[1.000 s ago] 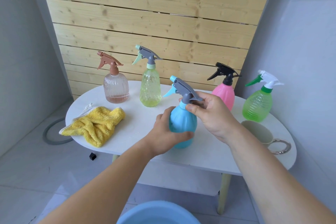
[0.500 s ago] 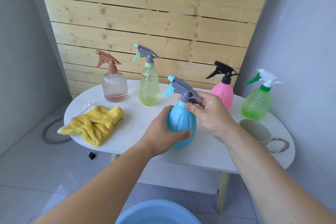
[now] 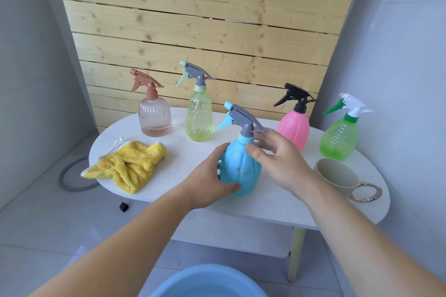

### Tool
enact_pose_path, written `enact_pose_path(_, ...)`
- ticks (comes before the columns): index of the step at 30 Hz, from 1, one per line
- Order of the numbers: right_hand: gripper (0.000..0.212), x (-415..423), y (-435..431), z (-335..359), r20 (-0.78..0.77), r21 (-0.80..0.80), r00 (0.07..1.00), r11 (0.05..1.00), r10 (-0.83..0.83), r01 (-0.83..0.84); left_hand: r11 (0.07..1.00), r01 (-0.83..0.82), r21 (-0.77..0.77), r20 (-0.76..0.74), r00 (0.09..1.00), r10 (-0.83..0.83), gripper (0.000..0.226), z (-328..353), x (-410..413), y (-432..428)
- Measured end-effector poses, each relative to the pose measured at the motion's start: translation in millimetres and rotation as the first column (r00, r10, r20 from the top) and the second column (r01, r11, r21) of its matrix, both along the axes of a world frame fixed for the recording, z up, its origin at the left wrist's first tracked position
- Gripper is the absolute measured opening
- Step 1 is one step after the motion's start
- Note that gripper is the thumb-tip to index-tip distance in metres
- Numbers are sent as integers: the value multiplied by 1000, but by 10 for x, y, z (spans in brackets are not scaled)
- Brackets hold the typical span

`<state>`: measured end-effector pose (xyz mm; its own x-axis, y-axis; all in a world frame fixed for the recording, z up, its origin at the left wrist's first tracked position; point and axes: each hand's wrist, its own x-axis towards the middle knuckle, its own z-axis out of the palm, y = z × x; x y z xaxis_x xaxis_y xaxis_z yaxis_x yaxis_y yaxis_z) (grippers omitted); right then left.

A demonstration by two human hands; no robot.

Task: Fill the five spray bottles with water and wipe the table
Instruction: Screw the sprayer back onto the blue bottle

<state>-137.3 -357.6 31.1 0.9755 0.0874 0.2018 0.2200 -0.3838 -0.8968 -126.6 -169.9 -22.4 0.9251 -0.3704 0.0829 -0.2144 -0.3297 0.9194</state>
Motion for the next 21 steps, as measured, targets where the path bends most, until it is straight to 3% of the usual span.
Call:
enact_pose_path(6, 40, -231, -29, -325, -199, -42, 974, 994, -109, 103, 999, 21, -41, -53, 998, -23, 77, 27, 44, 126)
enact_pose_path(8, 30, -301, -7, -363, -265, 42, 963, 997, -46, 59, 999, -1, -47, -44, 999, -1, 73, 20, 50, 143)
enact_pose_path(9, 39, -319, 2, -363, -281, 91, 960, 996, 9, 17, 998, -18, -54, -39, 999, 15, 72, 18, 49, 135)
enact_pose_path(13, 66, -265, -39, -462, -285, 182, 958, 983, 31, 22, 990, -104, -99, -35, 994, 101, 67, 3, 34, 40)
enact_pose_path(17, 51, -69, -18, -477, -250, 211, 967, 972, -44, 99, 980, -164, -114, -40, 986, 161, 70, 10, 170, -55)
enact_pose_path(21, 55, 223, -5, -394, -239, 217, 971, 974, -18, 71, 967, -215, -137, -50, 977, 210, 72, 7, 427, -153)
